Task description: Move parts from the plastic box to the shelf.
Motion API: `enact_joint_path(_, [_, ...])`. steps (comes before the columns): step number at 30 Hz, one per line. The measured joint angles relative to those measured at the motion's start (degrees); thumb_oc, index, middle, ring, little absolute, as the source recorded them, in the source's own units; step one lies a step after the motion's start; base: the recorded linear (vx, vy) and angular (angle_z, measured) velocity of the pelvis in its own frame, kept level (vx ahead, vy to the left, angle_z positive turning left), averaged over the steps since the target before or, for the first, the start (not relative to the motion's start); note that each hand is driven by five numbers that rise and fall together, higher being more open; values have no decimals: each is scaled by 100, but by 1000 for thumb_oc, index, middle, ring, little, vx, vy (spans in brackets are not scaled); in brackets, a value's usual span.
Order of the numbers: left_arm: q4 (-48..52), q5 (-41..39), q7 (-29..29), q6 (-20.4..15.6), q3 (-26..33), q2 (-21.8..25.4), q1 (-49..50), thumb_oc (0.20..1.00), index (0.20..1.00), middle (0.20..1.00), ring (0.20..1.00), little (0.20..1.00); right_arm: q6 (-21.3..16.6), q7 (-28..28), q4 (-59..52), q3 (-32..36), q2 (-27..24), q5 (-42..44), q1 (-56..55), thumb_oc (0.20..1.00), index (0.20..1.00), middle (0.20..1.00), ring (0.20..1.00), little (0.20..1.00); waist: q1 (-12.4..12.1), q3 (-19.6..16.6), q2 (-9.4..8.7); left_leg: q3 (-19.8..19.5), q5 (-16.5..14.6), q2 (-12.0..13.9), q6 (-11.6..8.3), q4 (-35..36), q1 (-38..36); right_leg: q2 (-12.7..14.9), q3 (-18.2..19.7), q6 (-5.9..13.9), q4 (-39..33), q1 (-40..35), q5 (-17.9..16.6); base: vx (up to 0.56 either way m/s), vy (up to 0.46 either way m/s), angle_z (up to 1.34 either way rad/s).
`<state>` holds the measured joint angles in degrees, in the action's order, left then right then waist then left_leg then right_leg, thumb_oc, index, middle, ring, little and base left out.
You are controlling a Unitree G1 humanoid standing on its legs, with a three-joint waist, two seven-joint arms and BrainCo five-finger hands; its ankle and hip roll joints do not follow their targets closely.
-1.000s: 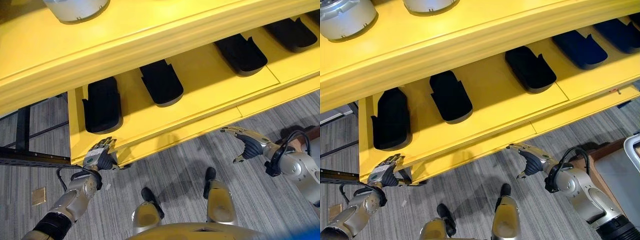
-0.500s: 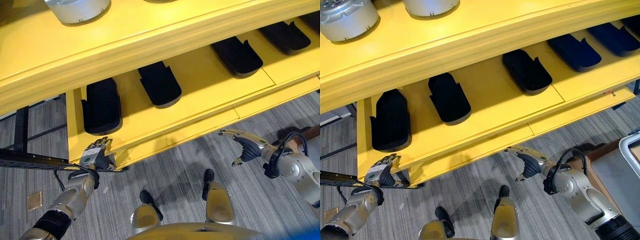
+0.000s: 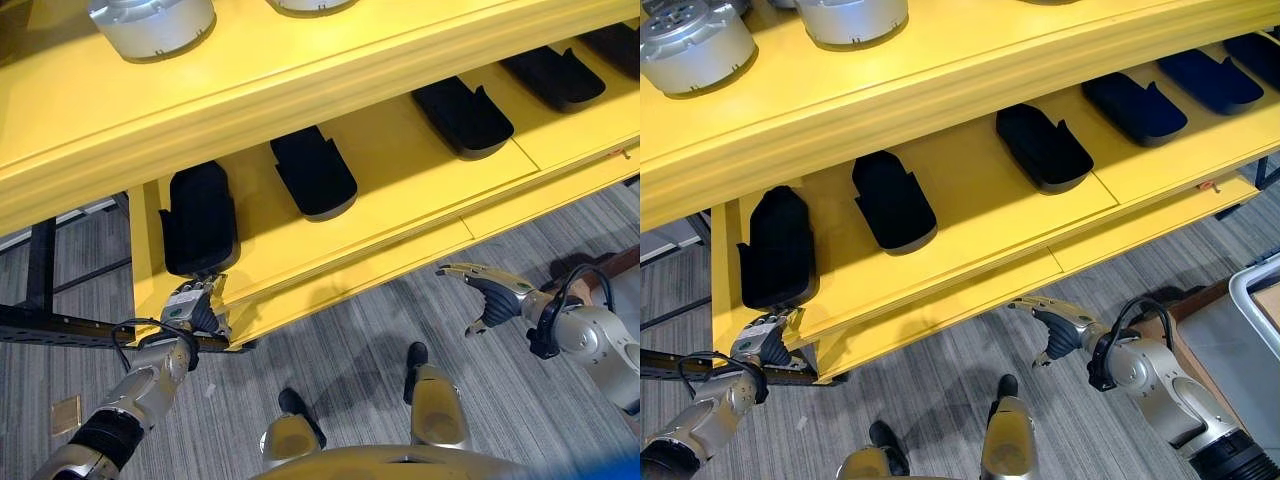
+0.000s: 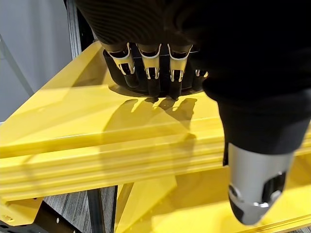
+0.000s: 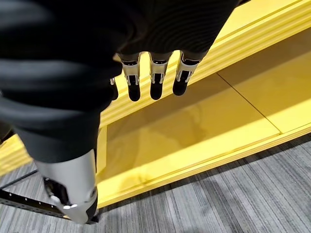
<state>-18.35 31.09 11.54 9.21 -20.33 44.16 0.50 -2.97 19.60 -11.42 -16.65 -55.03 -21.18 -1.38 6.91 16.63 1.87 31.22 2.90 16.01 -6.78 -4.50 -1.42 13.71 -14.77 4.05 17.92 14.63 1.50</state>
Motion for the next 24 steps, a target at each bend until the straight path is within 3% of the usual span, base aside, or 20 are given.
enact_joint_path(13, [0, 3, -43, -83, -56, 1, -2, 1000, 1000, 1000, 1000, 1000, -54, 45, 0, -2, 0, -37, -2, 1000, 1000, 1000, 1000, 1000, 11, -1, -1, 123, -71, 17, -10, -60, -66, -35, 119, 3, -17, 3, -20, 15, 0, -4])
enact_joint_path(24, [-28, 0, -57, 47, -59, 1, -133, 1000, 1000, 1000, 1000, 1000, -55, 58, 0, -2, 0, -38, 1, 1000, 1000, 1000, 1000, 1000, 14, -1, -1, 146, -71, 38, -9, -66, -60, -68, 126, -2, -81, -2, -54, 0, 0, 0])
